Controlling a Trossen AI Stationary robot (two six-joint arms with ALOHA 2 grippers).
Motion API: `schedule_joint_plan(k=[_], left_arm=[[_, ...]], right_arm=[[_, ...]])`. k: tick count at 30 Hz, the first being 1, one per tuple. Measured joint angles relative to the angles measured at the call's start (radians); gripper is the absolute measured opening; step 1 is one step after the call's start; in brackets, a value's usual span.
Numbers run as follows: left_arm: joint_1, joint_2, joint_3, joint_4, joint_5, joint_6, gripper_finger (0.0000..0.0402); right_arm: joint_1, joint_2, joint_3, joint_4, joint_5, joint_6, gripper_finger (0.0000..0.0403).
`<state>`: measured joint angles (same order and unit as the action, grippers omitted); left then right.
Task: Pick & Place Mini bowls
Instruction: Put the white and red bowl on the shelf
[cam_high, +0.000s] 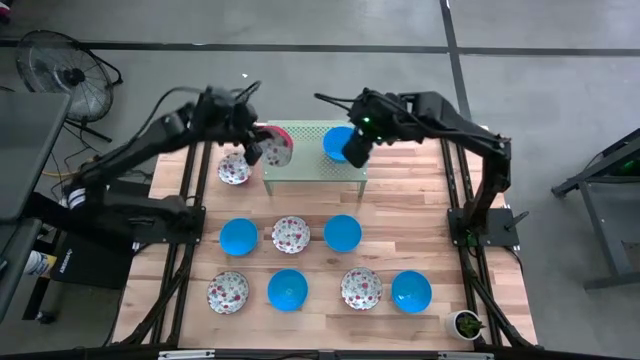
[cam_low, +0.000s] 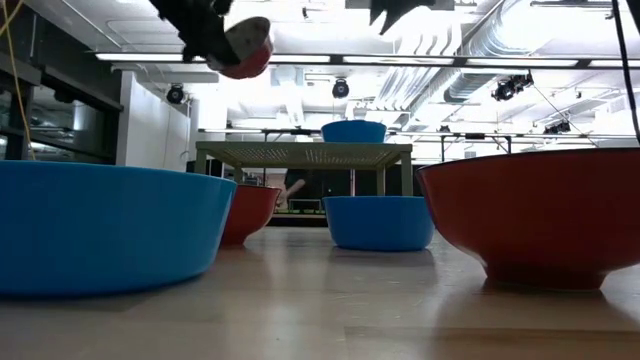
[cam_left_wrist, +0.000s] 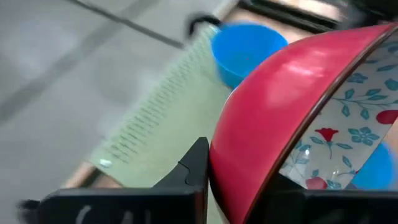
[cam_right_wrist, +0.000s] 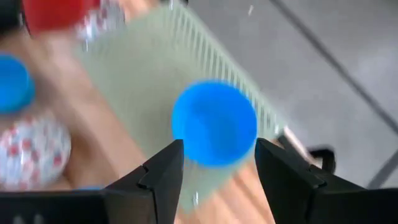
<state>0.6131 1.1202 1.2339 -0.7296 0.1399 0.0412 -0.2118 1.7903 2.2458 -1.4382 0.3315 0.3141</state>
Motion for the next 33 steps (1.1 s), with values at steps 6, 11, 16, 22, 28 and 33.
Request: schedule_joint_plan(k=[6, 11, 16, 22, 28, 33], left_arm=[[0.174, 0.208, 0.157, -0.171, 0.333, 0.066, 0.0023], [0.225, 0.394, 0.306, -0.35, 0.387, 0.106, 0.0023], [0.225, 0.553, 0.508, -0.57, 0.297, 0.187, 0.0023], [0.218, 0.702, 0.739, -0.714, 0.268, 0.198, 0.0023], [0.209, 0.819, 0.871, -0.841, 0.253, 0.218, 0.0023], [0.198, 0.854, 0.872, -0.841, 0.236, 0.218, 0.0023]], right_arm=[[-0.012, -0.004, -0.002, -0.134, -0.052, -0.017, 0.0178], [-0.012, -0.005, -0.002, -0.132, -0.088, -0.039, 0.0176], [-0.012, -0.005, -0.002, -0.132, -0.103, -0.053, 0.0176], [-0.012, -0.005, -0.002, -0.132, -0.101, -0.082, 0.0176], [-0.013, -0.005, -0.002, -0.132, -0.096, -0.103, 0.0176], [-0.013, -0.005, -0.002, -0.133, -0.098, -0.113, 0.0177]])
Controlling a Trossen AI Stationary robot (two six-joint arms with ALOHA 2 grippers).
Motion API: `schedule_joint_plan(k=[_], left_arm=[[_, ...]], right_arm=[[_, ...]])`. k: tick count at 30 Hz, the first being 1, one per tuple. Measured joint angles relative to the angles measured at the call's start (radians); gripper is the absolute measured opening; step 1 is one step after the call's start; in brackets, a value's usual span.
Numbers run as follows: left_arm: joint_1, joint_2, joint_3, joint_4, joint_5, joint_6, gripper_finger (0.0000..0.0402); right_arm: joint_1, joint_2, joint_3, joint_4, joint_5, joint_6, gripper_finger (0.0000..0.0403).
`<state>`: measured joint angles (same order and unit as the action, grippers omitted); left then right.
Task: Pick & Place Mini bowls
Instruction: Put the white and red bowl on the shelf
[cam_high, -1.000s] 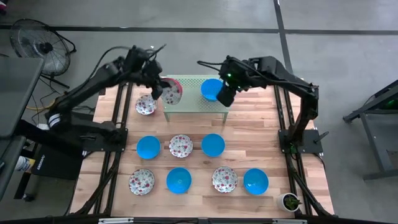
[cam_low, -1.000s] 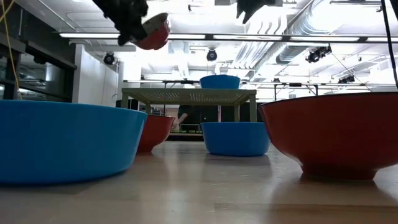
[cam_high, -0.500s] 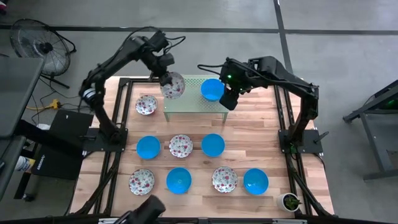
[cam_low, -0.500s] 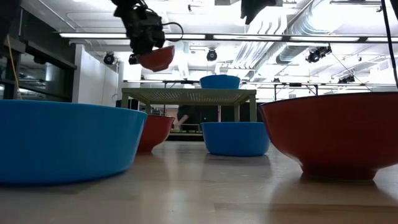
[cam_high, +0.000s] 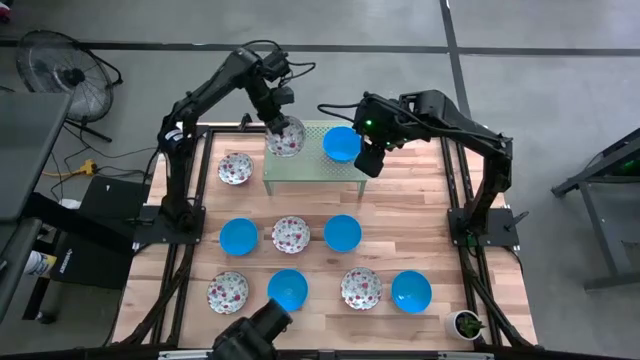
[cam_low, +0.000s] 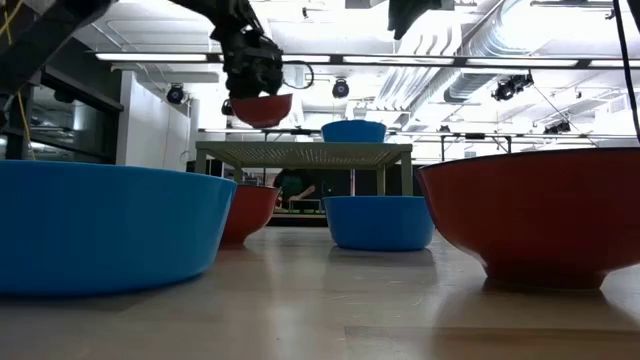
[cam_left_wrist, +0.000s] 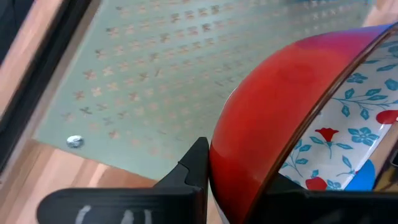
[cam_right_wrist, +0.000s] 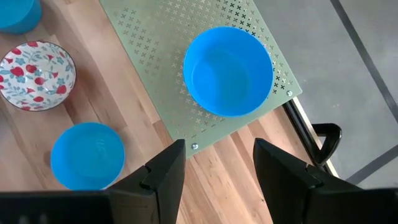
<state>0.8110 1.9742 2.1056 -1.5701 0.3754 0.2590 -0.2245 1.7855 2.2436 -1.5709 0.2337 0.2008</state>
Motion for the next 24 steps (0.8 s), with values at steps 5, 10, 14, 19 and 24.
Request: schedule_joint_plan(k=[5, 10, 14, 19, 24], left_arm=[[-0.009, 0.031, 0.002, 0.001, -0.002, -0.001, 0.0023], [-0.019, 0.055, 0.003, 0.0, -0.005, -0.001, 0.0023], [-0.021, 0.061, 0.001, -0.001, -0.044, 0.0, 0.0023], [-0.019, 0.078, 0.0, 0.002, -0.049, -0.002, 0.0023], [-0.02, 0.073, 0.001, 0.0, -0.034, -0.001, 0.0023]], right_arm=[[0.0, 0.0, 0.0, 0.0, -0.001, 0.0, 0.0177], [0.0, 0.0, 0.0, 0.0, -0.001, -0.001, 0.0177], [0.0, 0.0, 0.0, 0.0, -0.001, -0.001, 0.0177], [0.0, 0.0, 0.0, 0.0, -0.002, -0.004, 0.0177], [0.0, 0.0, 0.0, 0.0, -0.001, -0.004, 0.0177]])
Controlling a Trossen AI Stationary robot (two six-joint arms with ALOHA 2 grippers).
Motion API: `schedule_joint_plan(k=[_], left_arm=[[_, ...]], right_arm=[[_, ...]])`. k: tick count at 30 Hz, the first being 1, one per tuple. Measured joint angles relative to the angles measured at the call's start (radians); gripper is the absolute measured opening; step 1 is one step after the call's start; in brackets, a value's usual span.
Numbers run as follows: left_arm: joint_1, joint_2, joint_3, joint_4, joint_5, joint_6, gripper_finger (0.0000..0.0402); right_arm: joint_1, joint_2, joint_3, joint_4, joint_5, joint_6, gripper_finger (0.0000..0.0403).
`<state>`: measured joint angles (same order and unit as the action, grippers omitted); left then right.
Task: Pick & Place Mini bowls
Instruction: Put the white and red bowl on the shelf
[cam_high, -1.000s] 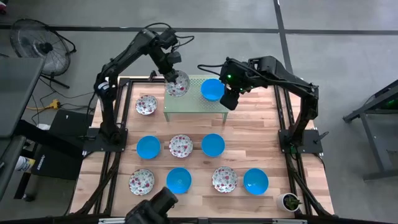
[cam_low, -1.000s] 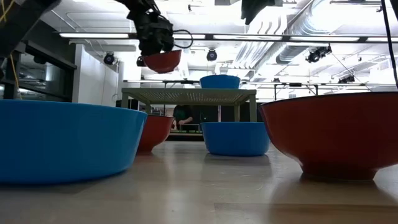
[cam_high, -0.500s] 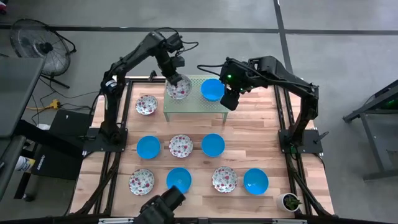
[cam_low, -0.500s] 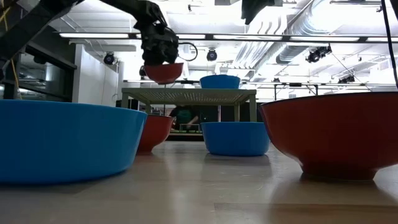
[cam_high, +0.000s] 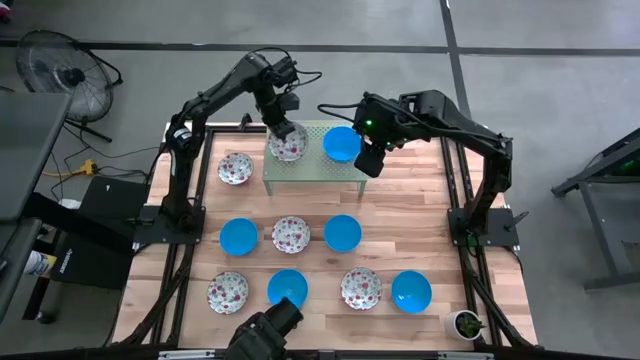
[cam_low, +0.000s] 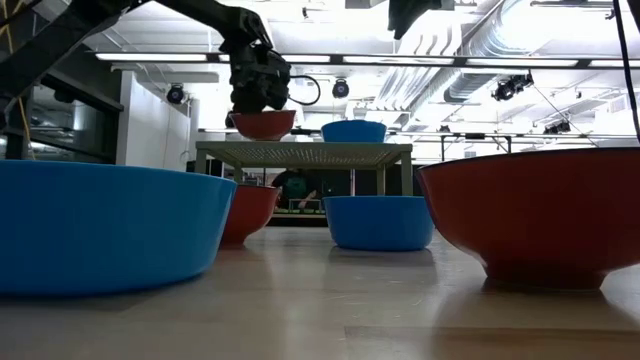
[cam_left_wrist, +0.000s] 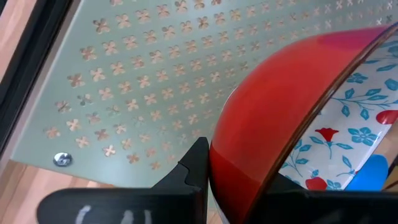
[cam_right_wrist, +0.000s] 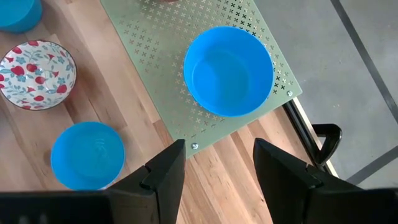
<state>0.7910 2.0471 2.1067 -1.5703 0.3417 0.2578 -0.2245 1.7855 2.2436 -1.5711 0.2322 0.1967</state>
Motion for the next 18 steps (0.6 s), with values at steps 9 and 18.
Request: schedule_joint_plan(k=[9, 18], left_arm=[[0.0, 0.0, 0.0, 0.0, 0.01, 0.0, 0.0023], [0.0, 0.0, 0.0, -0.001, 0.021, -0.002, 0.0023]], right_arm=[[0.0, 0.0, 0.0, 0.0, 0.0, -0.005, 0.0177], [0.0, 0.0, 0.0, 0.002, 0.0, -0.005, 0.0177]])
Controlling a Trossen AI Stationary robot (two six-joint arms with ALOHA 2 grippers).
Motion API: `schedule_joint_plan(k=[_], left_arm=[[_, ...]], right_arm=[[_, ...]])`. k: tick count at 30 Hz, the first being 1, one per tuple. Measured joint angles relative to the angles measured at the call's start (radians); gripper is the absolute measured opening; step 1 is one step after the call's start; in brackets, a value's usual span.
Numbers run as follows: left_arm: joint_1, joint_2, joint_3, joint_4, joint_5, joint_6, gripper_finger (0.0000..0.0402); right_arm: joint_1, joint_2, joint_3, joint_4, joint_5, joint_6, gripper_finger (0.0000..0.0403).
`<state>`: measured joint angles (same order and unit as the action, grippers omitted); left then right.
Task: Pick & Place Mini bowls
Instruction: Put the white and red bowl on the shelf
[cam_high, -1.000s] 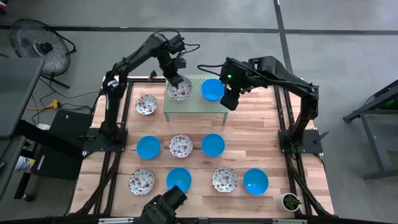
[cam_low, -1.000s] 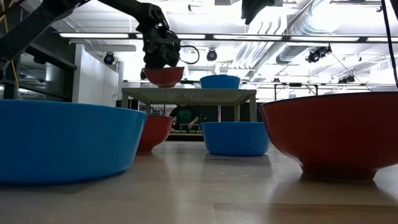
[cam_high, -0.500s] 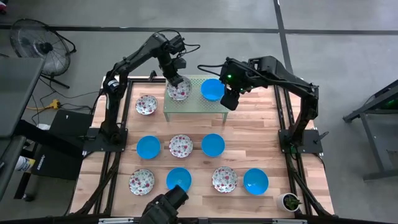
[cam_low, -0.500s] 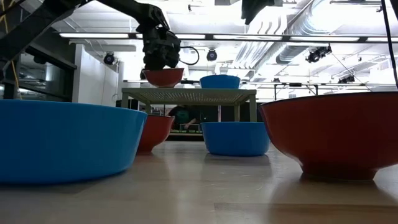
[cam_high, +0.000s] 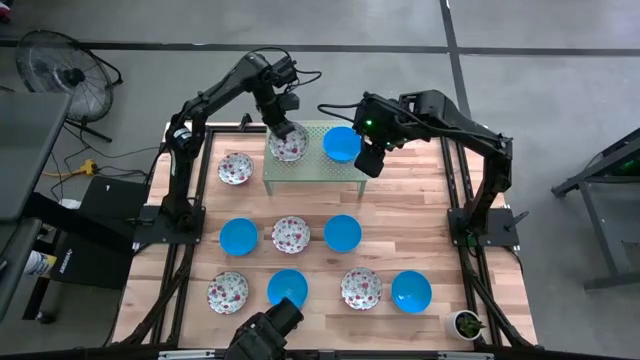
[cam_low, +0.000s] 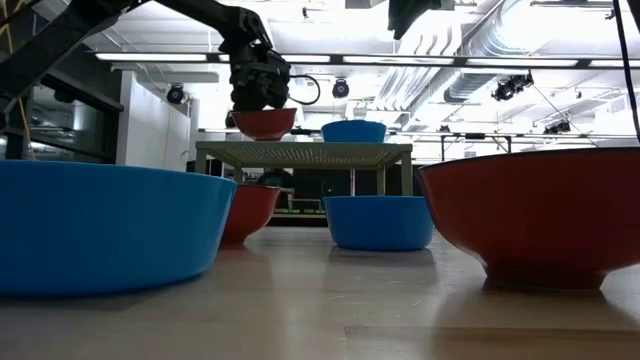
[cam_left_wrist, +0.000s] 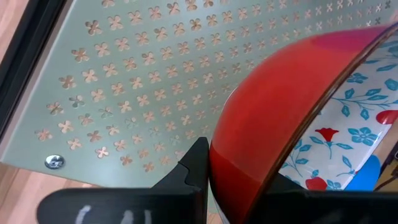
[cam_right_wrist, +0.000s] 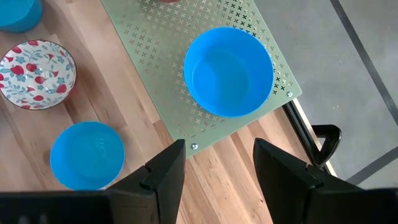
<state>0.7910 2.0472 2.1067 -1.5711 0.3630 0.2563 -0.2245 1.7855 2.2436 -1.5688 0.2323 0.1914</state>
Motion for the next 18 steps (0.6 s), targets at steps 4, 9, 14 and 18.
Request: schedule_joint_plan(k=[4, 9, 14, 18], left_arm=[[0.0, 0.0, 0.0, 0.0, 0.0, -0.014, 0.0023], [0.0, 0.0, 0.0, 0.0, 0.0, -0.023, 0.0023], [0.0, 0.0, 0.0, 0.0, 0.013, -0.033, 0.0023], [0.0, 0.0, 0.0, 0.0, 0.032, -0.042, 0.0023]], right_arm=[[0.0, 0.0, 0.0, 0.001, 0.0, 0.001, 0.0177], [0.0, 0.0, 0.0, 0.002, 0.002, 0.007, 0.0173], [0.0, 0.0, 0.0, 0.002, 0.003, 0.015, 0.0173], [0.0, 0.0, 0.0, 0.002, 0.003, 0.017, 0.0174]])
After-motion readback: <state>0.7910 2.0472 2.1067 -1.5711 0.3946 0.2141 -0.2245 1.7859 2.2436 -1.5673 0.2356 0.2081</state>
